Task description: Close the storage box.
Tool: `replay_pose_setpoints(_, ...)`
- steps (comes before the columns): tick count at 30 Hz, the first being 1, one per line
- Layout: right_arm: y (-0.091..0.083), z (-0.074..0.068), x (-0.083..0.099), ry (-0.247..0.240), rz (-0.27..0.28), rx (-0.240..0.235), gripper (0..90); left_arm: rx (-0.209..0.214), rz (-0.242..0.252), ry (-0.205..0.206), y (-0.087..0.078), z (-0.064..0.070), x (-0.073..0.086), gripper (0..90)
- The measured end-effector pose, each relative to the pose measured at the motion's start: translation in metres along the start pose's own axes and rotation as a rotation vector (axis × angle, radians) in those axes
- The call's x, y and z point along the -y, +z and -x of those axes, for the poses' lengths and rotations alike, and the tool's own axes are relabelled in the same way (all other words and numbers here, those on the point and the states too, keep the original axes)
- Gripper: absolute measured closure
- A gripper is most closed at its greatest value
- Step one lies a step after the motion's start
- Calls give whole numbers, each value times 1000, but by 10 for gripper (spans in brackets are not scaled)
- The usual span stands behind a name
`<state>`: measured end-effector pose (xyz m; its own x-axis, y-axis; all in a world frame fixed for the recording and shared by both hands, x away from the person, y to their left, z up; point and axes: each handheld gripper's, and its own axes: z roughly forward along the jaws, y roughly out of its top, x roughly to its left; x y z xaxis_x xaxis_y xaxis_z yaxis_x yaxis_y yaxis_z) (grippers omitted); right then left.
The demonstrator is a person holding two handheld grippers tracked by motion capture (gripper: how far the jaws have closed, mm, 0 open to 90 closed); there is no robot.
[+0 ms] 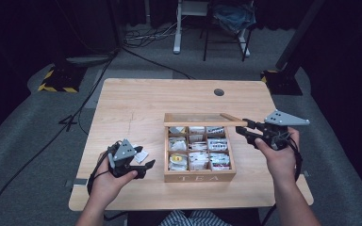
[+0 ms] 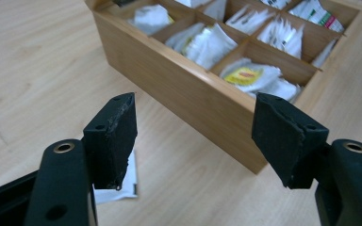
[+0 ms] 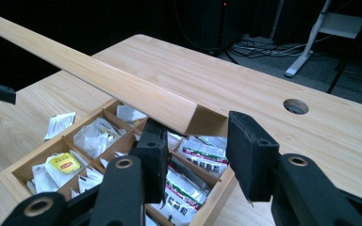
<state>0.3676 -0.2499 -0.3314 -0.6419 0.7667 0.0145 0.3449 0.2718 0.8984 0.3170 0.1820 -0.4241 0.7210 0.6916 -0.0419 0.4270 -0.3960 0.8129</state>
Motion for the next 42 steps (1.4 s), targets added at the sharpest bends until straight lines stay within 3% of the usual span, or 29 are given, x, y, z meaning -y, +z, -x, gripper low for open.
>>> replay_pose_setpoints(8,-4,-3,0,-8,-60,-18,602,41,-87,-3,16,11,30,319)
replay_pose_setpoints(14,-6,-4,-1,-15,-75,-28,597,49,-121,-20,25,10,42,317)
replay_pose_setpoints(22,-7,-2,0,-13,-103,-54,591,44,-175,20,36,12,52,314)
replay_pose_setpoints(32,-7,-2,1,-12,-116,-65,585,24,-215,41,42,8,62,275)
replay_pose_setpoints(42,-8,-2,2,-7,-146,-76,584,33,-180,47,45,5,66,221)
